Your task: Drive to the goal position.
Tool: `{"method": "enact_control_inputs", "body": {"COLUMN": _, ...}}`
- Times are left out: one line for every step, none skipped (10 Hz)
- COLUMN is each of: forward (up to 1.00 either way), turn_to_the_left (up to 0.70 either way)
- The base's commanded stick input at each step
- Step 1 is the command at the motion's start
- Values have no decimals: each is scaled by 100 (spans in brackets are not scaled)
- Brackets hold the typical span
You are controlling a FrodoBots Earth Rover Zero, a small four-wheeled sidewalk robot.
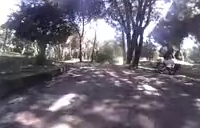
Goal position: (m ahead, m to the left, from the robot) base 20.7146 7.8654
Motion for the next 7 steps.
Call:
{"method": "enact_control_inputs", "body": {"forward": 85, "turn_to_the_left": 0}}
{"method": "enact_control_inputs", "body": {"forward": 85, "turn_to_the_left": 0}}
{"method": "enact_control_inputs", "body": {"forward": 85, "turn_to_the_left": 0}}
{"method": "enact_control_inputs", "body": {"forward": 85, "turn_to_the_left": 0}}
{"method": "enact_control_inputs", "body": {"forward": 85, "turn_to_the_left": 0}}
{"method": "enact_control_inputs", "body": {"forward": 85, "turn_to_the_left": 0}}
{"method": "enact_control_inputs", "body": {"forward": 85, "turn_to_the_left": 0}}
